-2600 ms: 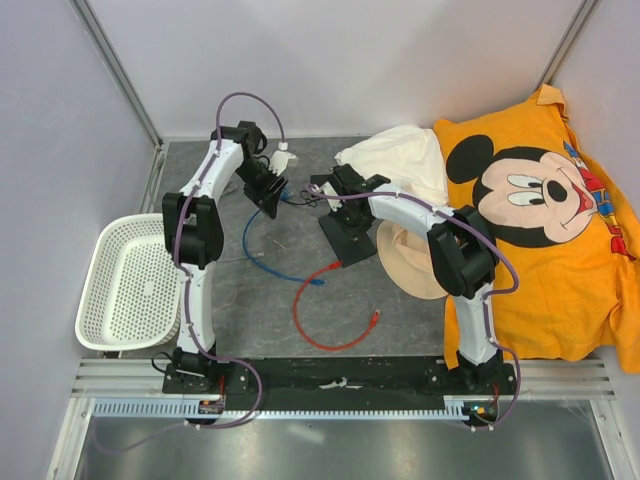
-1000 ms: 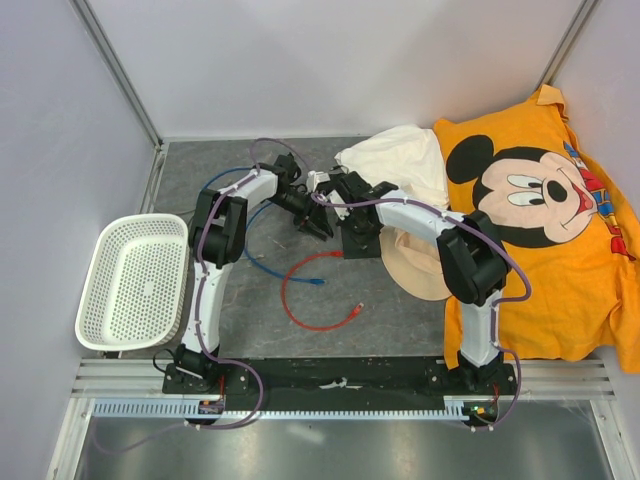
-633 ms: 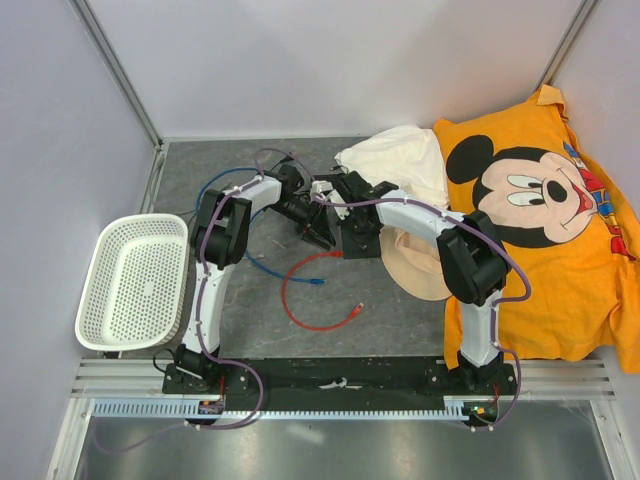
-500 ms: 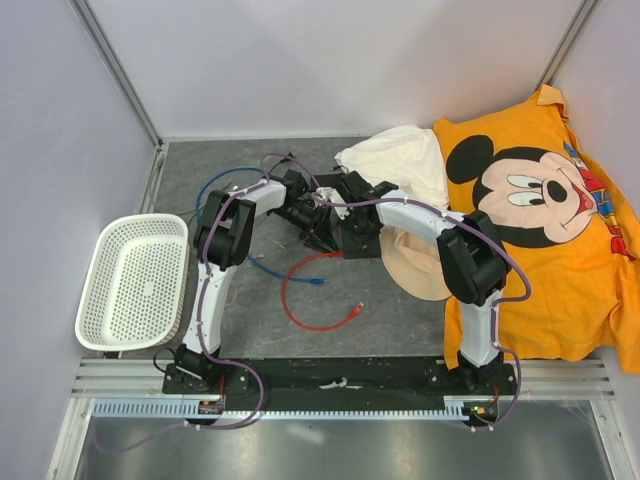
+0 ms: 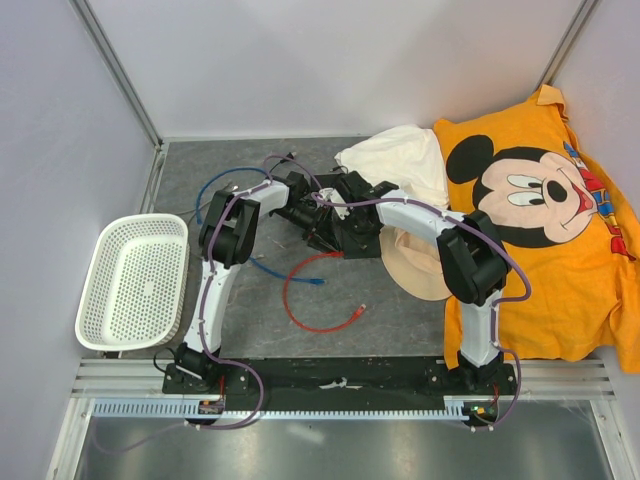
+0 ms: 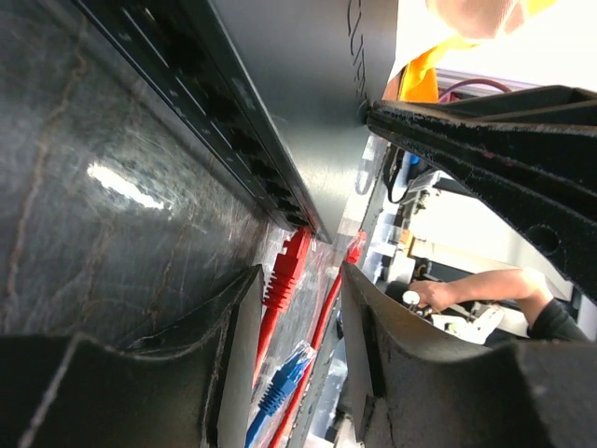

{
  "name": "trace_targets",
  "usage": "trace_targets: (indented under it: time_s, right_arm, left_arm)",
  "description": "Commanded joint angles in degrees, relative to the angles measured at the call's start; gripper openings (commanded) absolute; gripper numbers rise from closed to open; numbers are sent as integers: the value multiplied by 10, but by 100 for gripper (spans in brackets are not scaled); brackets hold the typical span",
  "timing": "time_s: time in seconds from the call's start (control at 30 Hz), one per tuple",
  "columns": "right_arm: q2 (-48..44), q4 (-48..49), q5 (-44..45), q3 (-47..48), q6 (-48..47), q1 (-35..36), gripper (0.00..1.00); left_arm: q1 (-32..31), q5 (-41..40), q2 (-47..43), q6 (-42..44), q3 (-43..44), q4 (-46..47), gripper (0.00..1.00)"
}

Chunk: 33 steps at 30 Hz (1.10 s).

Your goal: Pull the plug from the switch port

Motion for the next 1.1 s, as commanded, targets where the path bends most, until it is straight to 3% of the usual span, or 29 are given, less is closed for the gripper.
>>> trace_targets:
  time_s: [0.0,0.6,1.07]
  right_arm:
    - [18,2,-5,-2,5,-2,0]
    - [20,11,4,7,24,-2,0]
    - [39,12,-13,13,46,-1,0]
  left_arm:
    - [-6,5,19,-19,22,11,46]
    - [-22,-62,13,-62,5,17,40]
    - [-22,-59,-75,-270,-150,281,39]
